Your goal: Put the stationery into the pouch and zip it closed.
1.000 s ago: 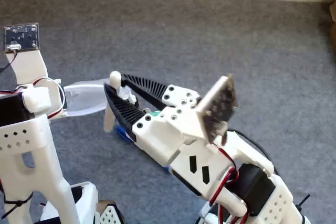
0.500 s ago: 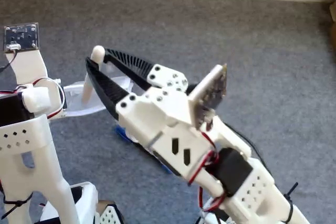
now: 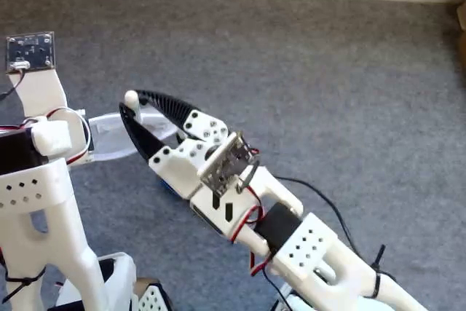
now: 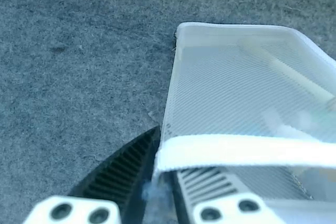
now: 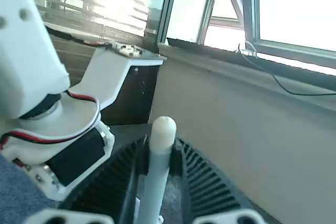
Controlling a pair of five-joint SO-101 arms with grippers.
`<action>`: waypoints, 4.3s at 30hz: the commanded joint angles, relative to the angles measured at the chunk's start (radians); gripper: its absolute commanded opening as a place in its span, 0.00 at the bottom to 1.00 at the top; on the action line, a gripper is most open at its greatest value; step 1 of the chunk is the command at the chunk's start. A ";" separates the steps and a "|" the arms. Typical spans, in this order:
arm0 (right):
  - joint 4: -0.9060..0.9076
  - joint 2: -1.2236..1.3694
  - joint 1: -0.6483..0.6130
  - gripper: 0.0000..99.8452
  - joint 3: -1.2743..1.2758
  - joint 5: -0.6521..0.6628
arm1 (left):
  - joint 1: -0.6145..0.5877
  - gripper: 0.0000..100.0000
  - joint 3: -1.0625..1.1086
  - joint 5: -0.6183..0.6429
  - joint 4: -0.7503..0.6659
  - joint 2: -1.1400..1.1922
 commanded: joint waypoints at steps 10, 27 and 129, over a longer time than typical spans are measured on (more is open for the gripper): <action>-0.031 0.007 0.013 0.01 0.076 0.018 | -0.012 0.01 -0.004 0.009 -0.002 -0.002; -0.022 0.007 0.015 0.17 0.120 0.017 | -0.012 0.01 -0.004 0.009 -0.002 -0.002; 1.256 1.245 0.421 0.17 -0.816 -1.277 | -0.015 0.01 0.018 0.009 -0.014 -0.002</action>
